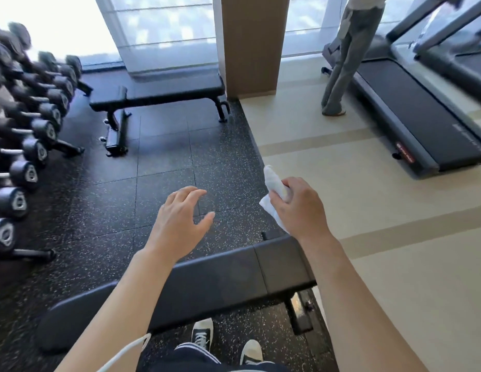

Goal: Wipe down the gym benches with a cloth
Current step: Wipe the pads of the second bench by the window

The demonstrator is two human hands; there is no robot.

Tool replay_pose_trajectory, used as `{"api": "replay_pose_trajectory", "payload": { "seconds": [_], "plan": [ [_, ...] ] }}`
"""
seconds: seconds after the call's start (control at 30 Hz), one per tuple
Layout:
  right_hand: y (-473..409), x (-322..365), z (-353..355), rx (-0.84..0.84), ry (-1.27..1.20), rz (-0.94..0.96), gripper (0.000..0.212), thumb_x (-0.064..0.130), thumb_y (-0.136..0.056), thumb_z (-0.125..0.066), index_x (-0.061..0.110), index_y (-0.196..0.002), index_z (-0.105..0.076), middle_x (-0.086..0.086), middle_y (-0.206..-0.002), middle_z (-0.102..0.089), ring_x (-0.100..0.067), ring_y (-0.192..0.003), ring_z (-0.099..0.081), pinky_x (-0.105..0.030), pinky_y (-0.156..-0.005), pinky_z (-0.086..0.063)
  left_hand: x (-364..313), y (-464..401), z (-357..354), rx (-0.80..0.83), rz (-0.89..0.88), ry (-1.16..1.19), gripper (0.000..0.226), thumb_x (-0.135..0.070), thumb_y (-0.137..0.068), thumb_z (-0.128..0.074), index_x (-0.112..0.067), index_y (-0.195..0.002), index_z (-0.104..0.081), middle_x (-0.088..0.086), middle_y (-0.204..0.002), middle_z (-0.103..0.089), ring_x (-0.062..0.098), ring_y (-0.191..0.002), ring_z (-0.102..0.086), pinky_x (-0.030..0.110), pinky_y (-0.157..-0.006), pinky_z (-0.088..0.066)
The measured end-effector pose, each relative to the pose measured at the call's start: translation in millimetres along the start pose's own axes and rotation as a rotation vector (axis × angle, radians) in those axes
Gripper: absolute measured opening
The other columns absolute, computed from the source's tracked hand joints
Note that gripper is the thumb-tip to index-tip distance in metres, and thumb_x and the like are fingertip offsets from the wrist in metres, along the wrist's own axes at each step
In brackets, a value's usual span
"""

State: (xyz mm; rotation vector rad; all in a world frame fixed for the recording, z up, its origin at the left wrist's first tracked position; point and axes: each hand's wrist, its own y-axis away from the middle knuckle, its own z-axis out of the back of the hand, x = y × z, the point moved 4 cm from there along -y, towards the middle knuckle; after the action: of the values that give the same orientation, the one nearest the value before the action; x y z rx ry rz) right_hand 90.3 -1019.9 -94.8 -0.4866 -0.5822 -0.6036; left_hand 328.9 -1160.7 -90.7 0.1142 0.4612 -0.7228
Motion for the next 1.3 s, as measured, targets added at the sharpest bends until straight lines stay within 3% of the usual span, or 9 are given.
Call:
{"api": "replay_pose_trajectory", "payload": {
  "seconds": [0.1, 0.2, 0.47, 0.67, 0.87, 1.13, 1.3],
  "plan": [
    [-0.1, 17.7, 1.3, 0.059, -0.013, 0.024, 0.02, 0.039, -0.093, -0.068, 0.02, -0.096, -0.066, 0.003, -0.089, -0.062, -0.018, -0.075, -0.055, -0.028, -0.064, -0.037, 2.8, 19.7, 21.0, -0.032, 0.059, -0.006, 0.056, -0.045, -0.099, -0.065, -0.022, -0.148, -0.053, -0.002, -0.154, -0.05, 0.023, -0.144, -0.041, 0.046, -0.12, -0.037],
    [1.9, 36.3, -1.4, 0.09, -0.04, 0.045, 0.02, 0.039, -0.093, -0.069, 0.02, -0.092, -0.065, 0.003, -0.086, -0.061, -0.019, -0.074, -0.054, -0.03, -0.065, -0.036, 10.0, 40.0, 38.3, -0.064, 0.116, -0.01, 0.056, -0.044, -0.099, -0.065, -0.022, -0.149, -0.053, -0.002, -0.155, -0.049, 0.023, -0.145, -0.039, 0.046, -0.121, -0.035],
    [26.4, 83.1, -14.2, 0.138, -0.061, 0.094, 0.02, 0.04, -0.092, -0.069, 0.021, -0.09, -0.065, 0.004, -0.085, -0.063, -0.016, -0.072, -0.055, -0.027, -0.06, -0.037, 39.9, 95.0, 79.3, -0.137, 0.204, -0.004, 0.055, -0.041, -0.099, -0.067, -0.02, -0.149, -0.053, 0.0, -0.155, -0.049, 0.024, -0.146, -0.039, 0.047, -0.121, -0.036],
    [68.8, 132.0, -32.8, 0.178, -0.074, 0.115, 0.021, 0.04, -0.093, -0.069, 0.02, -0.088, -0.063, 0.003, -0.086, -0.063, -0.021, -0.075, -0.057, -0.031, -0.066, -0.039, 76.1, 157.8, 111.8, -0.174, 0.258, 0.005, 0.056, -0.041, -0.099, -0.066, -0.019, -0.149, -0.053, 0.0, -0.155, -0.049, 0.023, -0.146, -0.038, 0.048, -0.121, -0.036],
    [141.0, 218.8, -64.7, 0.263, -0.086, 0.2, 0.022, 0.039, -0.093, -0.069, 0.018, -0.088, -0.064, 0.002, -0.086, -0.063, -0.022, -0.074, -0.056, -0.03, -0.065, -0.035, 127.4, 255.9, 152.1, -0.243, 0.336, 0.001, 0.056, -0.039, -0.098, -0.067, -0.016, -0.148, -0.055, 0.003, -0.153, -0.05, 0.025, -0.145, -0.04, 0.051, -0.121, -0.037],
    [245.5, 336.6, -108.0, 0.387, -0.125, 0.343, 0.024, 0.04, -0.097, -0.065, 0.019, -0.086, -0.062, 0.005, -0.083, -0.061, -0.017, -0.072, -0.057, -0.032, -0.063, -0.04, 201.1, 401.7, 211.5, -0.362, 0.474, -0.033, 0.055, -0.036, -0.096, -0.07, -0.014, -0.145, -0.058, 0.005, -0.15, -0.054, 0.029, -0.141, -0.045, 0.051, -0.119, -0.039],
    [294.3, 400.2, -134.4, 0.444, -0.136, 0.463, 0.029, 0.042, -0.098, -0.064, 0.017, -0.085, -0.06, 0.008, -0.082, -0.057, -0.012, -0.069, -0.053, -0.025, -0.058, -0.036, 231.5, 469.3, 234.0, -0.423, 0.539, -0.035, 0.054, -0.038, -0.097, -0.068, -0.015, -0.145, -0.057, 0.005, -0.15, -0.054, 0.027, -0.142, -0.045, 0.052, -0.119, -0.039]
  ]
}}
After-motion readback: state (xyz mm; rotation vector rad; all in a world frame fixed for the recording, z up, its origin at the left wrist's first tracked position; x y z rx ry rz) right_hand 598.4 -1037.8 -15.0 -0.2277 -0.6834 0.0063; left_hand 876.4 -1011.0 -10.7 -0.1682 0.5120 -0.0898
